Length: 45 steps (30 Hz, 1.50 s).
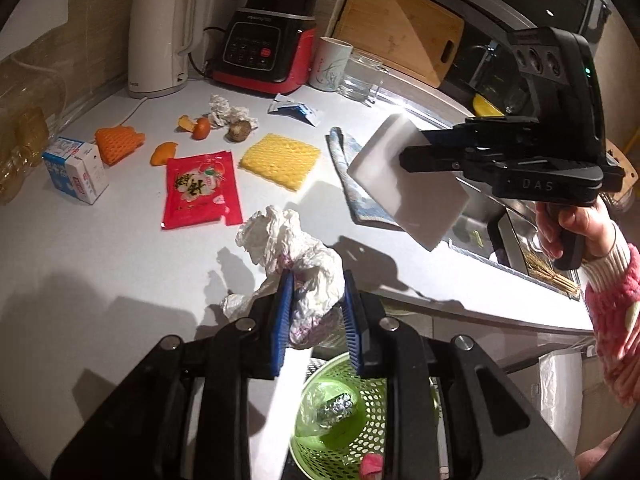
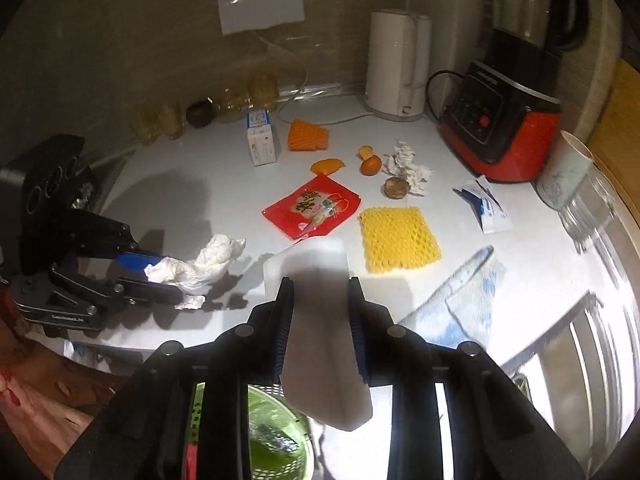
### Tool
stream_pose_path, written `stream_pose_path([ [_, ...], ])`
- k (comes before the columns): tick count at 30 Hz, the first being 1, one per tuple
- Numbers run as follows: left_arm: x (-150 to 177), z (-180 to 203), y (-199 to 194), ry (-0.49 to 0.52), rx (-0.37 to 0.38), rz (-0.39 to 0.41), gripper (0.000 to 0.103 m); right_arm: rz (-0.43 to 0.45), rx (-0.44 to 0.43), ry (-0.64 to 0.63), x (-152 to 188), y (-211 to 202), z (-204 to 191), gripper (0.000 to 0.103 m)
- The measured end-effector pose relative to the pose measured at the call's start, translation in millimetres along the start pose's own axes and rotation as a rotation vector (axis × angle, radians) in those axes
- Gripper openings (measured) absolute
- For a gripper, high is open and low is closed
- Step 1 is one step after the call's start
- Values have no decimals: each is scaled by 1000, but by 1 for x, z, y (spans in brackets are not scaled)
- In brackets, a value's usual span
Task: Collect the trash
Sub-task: 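Carry the tissue and foam block over the green basket and release both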
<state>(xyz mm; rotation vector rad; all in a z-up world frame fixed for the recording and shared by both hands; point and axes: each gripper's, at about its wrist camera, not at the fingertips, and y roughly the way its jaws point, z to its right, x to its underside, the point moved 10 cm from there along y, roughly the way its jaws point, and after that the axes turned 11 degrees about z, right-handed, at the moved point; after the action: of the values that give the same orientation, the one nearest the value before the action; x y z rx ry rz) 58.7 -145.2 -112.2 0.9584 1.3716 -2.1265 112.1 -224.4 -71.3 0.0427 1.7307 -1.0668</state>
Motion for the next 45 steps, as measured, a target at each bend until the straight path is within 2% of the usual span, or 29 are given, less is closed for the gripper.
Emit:
stream_pose_path([
  [3, 20, 34, -12, 14, 22, -11, 24, 43, 20, 83, 32, -45, -10, 28],
  [5, 37, 58, -17, 34, 12, -26, 24, 65, 8, 146, 57, -69, -20, 28],
  [9, 79, 97, -22, 77, -11, -78, 24, 56, 22, 214, 109, -98, -42, 28],
  [14, 128, 120, -19, 71, -56, -142, 24, 23, 58, 262, 159, -117, -62, 29],
  [19, 168, 126, -10, 82, -110, -199, 25, -32, 117, 268, 199, -115, -75, 29],
  [22, 180, 129, -7, 87, -133, -223, 31, -49, 129, 276, 214, -111, -80, 29],
  [25, 185, 131, -9, 75, -138, -225, 40, -60, 124, 290, 221, -109, -81, 29],
  [27, 183, 133, -12, 78, -149, -211, 52, -64, 124, 286, 223, -109, -82, 29],
  [29, 179, 135, -14, 86, -157, -198, 55, -64, 125, 281, 223, -111, -83, 29],
  [36, 169, 138, -23, 92, -170, -174, 62, -71, 127, 274, 220, -110, -81, 29],
  [43, 156, 139, -35, 99, -188, -150, 63, -68, 132, 272, 217, -110, -77, 29],
  [45, 145, 138, -47, 92, -196, -125, 68, -69, 133, 274, 216, -108, -74, 29],
])
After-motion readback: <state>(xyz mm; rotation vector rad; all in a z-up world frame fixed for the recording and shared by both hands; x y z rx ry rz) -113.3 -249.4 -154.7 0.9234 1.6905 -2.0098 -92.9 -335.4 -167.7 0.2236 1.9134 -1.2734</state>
